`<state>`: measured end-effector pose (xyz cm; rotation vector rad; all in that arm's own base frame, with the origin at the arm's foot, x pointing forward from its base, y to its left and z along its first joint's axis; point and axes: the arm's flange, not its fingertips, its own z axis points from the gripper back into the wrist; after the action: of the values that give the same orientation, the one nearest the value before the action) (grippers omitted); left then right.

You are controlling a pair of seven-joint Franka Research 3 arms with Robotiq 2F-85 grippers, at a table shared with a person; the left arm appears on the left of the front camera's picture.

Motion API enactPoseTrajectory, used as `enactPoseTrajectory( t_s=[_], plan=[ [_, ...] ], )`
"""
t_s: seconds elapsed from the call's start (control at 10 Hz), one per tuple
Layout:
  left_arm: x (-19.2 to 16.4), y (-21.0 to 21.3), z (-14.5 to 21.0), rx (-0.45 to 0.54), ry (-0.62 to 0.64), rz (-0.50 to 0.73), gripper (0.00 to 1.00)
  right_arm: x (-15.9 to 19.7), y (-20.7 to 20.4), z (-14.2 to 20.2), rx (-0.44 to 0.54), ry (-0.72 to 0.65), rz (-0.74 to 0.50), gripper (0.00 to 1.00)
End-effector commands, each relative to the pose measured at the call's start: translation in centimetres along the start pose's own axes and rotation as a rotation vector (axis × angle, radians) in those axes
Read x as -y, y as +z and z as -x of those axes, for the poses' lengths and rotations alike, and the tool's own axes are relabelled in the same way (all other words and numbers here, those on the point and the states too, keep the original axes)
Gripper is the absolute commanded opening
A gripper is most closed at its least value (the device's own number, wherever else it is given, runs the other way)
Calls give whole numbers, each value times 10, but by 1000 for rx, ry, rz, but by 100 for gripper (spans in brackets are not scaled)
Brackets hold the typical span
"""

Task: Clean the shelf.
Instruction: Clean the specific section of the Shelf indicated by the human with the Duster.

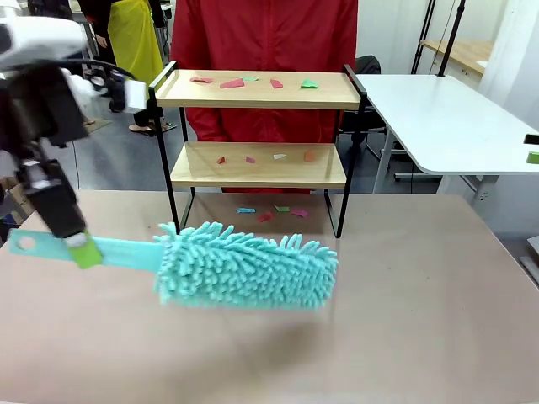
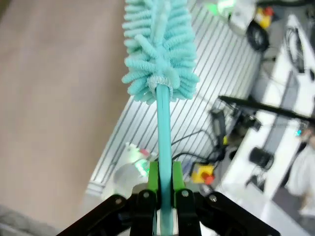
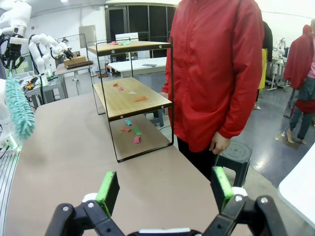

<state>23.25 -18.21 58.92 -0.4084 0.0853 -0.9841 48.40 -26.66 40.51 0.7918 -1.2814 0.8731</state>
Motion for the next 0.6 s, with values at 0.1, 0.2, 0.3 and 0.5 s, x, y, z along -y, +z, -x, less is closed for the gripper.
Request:
enactPoseTrajectory(
  t_s=[0.1,0.2,0.3,0.5],
  plan=[
    [11,-25,-15,68,197,5,13,-1,-1,-4,0,7,-1,100],
    [5,-24,-25,-18,197,20,13,-1,-1,-4,0,7,-1,100],
    [8,-18,-12,32,159,-11,13,-1,-1,-4,0,7,-1,100],
    [8,-18,-12,32,159,-11,13,-1,-1,-4,0,7,-1,100]
  ],
)
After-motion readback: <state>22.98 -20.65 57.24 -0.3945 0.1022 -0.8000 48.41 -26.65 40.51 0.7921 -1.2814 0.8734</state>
